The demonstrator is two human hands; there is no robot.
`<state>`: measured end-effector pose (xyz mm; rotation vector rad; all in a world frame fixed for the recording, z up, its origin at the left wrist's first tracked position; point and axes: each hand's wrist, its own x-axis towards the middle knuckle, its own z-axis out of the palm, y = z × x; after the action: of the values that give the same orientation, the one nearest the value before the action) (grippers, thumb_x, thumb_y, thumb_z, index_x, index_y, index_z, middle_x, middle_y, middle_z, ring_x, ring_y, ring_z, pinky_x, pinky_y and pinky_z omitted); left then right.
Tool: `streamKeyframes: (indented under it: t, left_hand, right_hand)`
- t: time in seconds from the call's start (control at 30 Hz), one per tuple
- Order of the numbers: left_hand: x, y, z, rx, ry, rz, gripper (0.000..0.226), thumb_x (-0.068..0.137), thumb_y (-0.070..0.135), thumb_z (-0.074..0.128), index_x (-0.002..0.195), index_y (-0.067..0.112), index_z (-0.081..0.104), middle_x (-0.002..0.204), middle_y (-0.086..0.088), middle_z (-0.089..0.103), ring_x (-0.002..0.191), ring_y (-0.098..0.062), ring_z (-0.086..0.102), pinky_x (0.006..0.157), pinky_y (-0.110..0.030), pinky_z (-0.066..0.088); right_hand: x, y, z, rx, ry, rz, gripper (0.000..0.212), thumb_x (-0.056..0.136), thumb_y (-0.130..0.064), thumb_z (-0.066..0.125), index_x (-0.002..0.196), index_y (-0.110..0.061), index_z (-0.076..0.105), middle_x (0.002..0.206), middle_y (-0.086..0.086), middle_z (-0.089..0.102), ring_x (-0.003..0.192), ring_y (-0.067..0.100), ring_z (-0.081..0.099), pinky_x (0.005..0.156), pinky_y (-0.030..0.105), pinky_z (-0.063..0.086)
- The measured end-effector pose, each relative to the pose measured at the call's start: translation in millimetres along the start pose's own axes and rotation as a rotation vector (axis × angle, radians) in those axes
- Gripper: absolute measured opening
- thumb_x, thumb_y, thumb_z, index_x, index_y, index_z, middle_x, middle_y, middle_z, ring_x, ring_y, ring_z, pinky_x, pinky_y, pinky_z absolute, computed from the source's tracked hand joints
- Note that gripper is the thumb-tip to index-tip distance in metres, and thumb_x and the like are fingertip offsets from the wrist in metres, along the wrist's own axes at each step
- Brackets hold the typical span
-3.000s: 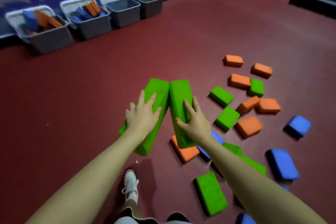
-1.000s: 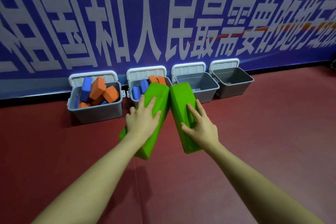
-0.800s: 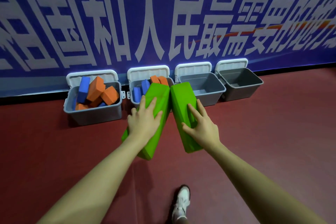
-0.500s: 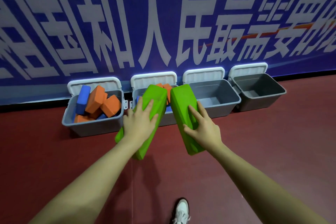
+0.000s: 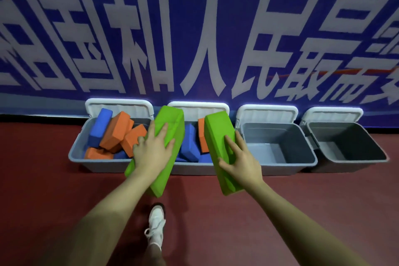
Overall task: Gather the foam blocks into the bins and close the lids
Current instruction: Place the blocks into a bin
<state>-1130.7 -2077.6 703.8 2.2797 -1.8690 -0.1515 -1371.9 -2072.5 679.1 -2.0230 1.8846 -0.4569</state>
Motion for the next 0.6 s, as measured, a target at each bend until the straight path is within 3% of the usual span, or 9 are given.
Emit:
streamKeyframes:
  t: [0.13, 0.3, 0.43, 0.6]
  left_hand:
    - [85.1, -22.3, 16.3, 0.006, -0.025, -0.008, 0.059, 0.097, 0.051, 0.040, 0.150, 0.035, 0.023, 0.159, -0.002, 0.014, 0.124, -0.040, 0.043, 0.092, -0.044, 0.043]
    - [193.5, -50.2, 42.4, 0.016, -0.087, 0.017, 0.060, 0.096, 0.052, 0.040, 0.151, 0.037, 0.020, 0.160, -0.001, 0.013, 0.128, -0.040, 0.040, 0.096, -0.043, 0.041]
    - [256.5, -66.0, 69.0, 0.022, -0.167, 0.007, 0.059, 0.096, 0.052, 0.040, 0.150, 0.038, 0.020, 0.160, 0.001, 0.012, 0.130, -0.037, 0.039, 0.097, -0.041, 0.040]
    - [308.9, -84.1, 121.9, -0.046, -0.173, 0.001, 0.058, 0.091, 0.045, 0.058, 0.144, 0.032, 0.040, 0.155, -0.007, 0.030, 0.116, -0.043, 0.050, 0.090, -0.045, 0.043]
  right_hand:
    - [80.3, -21.9, 30.8, -0.009, -0.033, -0.016, 0.072, 0.083, -0.051, 0.061, 0.147, -0.039, 0.030, 0.160, -0.014, 0.006, 0.121, 0.022, 0.051, 0.079, 0.040, 0.052]
    - [179.1, -55.4, 69.4, 0.005, -0.051, 0.030, 0.073, 0.082, -0.047, 0.065, 0.147, -0.038, 0.033, 0.160, -0.011, 0.013, 0.131, 0.020, 0.045, 0.076, 0.033, 0.049]
    - [239.7, -69.0, 102.3, 0.024, -0.085, 0.069, 0.072, 0.081, -0.049, 0.065, 0.145, -0.039, 0.035, 0.160, -0.017, 0.007, 0.123, 0.013, 0.051, 0.071, 0.034, 0.051]
    - [289.7, -61.1, 153.9, 0.063, -0.164, 0.181, 0.069, 0.083, -0.047, 0.065, 0.145, -0.040, 0.035, 0.159, -0.016, 0.012, 0.129, 0.015, 0.045, 0.079, 0.035, 0.048]
